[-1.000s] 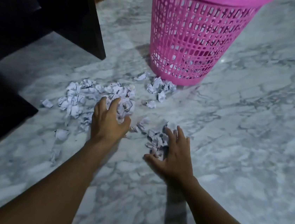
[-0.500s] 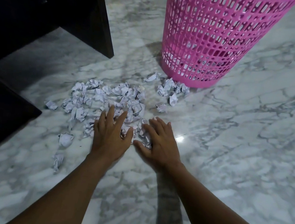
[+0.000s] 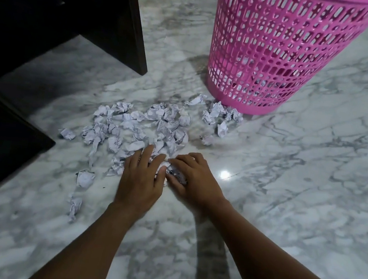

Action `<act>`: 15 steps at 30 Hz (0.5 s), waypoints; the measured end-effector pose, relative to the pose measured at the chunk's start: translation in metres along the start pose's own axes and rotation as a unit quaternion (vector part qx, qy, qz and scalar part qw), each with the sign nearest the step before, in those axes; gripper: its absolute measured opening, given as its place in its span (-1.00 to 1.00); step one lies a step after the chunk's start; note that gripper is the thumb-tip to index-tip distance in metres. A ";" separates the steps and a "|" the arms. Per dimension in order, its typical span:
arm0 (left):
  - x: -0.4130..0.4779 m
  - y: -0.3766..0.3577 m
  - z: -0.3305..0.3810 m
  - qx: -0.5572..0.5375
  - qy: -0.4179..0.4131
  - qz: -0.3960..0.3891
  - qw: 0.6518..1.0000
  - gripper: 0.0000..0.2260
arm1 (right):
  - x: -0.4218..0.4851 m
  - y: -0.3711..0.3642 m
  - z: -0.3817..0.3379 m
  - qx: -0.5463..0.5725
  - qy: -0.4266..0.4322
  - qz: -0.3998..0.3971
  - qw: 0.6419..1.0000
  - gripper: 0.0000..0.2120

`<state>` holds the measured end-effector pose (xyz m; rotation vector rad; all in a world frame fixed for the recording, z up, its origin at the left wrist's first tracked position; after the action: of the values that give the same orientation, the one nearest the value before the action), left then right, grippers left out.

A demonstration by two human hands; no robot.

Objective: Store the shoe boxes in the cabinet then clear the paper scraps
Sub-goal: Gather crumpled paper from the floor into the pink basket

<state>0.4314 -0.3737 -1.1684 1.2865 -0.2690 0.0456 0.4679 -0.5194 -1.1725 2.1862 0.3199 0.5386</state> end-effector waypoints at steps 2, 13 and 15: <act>0.000 -0.001 0.000 0.000 0.000 0.013 1.000 -0.65 | 0.000 0.002 -0.001 0.024 -0.005 0.002 1.000 -0.75; 0.006 -0.003 0.003 -0.008 0.032 0.054 0.998 -0.64 | 0.008 0.032 0.022 0.055 -0.084 0.072 0.992 -0.81; 0.008 -0.004 0.004 -0.015 0.052 0.046 0.997 -0.60 | 0.023 0.051 0.028 0.051 -0.082 0.114 0.989 -0.80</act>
<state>0.4394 -0.3795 -1.1691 1.2362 -0.2381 0.1869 0.5033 -0.5603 -1.1413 2.3656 0.0091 0.4695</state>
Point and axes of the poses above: each hand's wrist, its own x-axis towards the middle knuckle, its own y-axis out of the back of the hand, z = x × y, the point moved 4 cm from there along x, towards the middle knuckle, and after that the axes turned 8 degrees about -y, right-handed, at the moved point
